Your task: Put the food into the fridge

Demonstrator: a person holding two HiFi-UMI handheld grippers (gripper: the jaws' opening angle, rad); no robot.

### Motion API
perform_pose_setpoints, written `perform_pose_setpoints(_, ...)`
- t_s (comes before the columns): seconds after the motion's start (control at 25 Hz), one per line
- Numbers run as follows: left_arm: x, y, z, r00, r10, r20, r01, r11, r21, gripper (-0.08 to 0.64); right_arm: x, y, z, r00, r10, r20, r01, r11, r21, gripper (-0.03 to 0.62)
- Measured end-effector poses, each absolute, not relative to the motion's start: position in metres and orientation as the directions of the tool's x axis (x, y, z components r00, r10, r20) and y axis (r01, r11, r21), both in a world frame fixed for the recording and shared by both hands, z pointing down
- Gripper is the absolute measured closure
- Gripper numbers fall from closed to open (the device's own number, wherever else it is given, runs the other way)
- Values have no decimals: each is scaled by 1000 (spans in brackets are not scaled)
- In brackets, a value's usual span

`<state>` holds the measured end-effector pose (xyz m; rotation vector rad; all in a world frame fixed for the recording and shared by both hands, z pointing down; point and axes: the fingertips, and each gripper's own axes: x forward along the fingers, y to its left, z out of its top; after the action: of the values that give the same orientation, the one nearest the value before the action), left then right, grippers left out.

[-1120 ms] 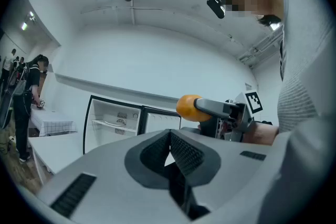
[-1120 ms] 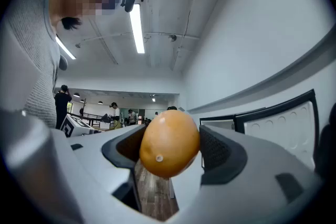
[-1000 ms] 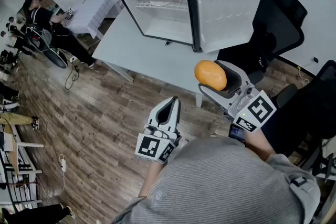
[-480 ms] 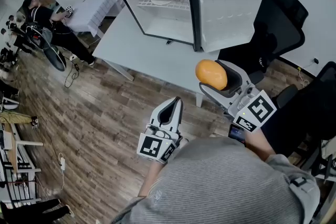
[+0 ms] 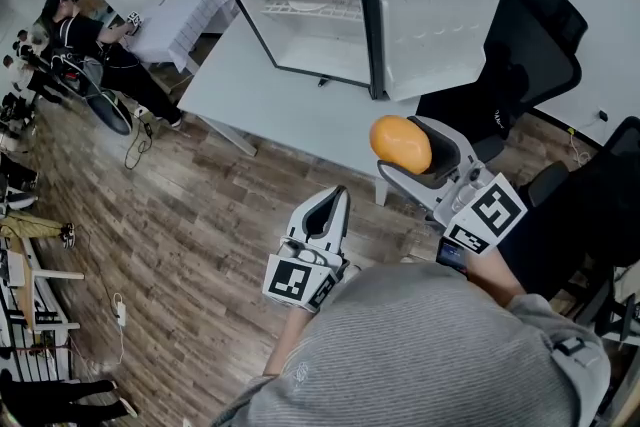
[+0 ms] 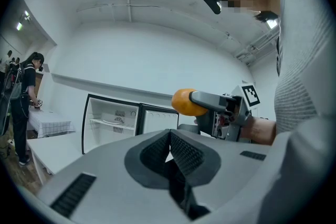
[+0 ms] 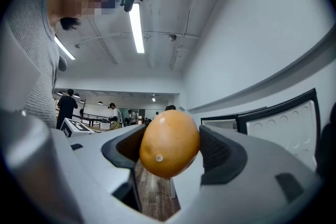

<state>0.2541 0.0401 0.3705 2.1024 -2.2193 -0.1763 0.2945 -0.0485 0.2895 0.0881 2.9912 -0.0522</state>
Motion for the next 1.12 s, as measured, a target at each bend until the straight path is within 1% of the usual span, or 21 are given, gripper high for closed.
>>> perform_pose_setpoints(0.52, 242, 55, 372, -53, -998, -30, -989, 48, 142, 549, 283, -33, 290, -990, 46, -134, 49, 999, -19, 288)
perform_pose_setpoints(1.12, 166, 140, 388, -68, -998, -14, -988, 65, 137, 549, 209, 26, 292, -991, -2, -137, -2, 1000, 4, 288)
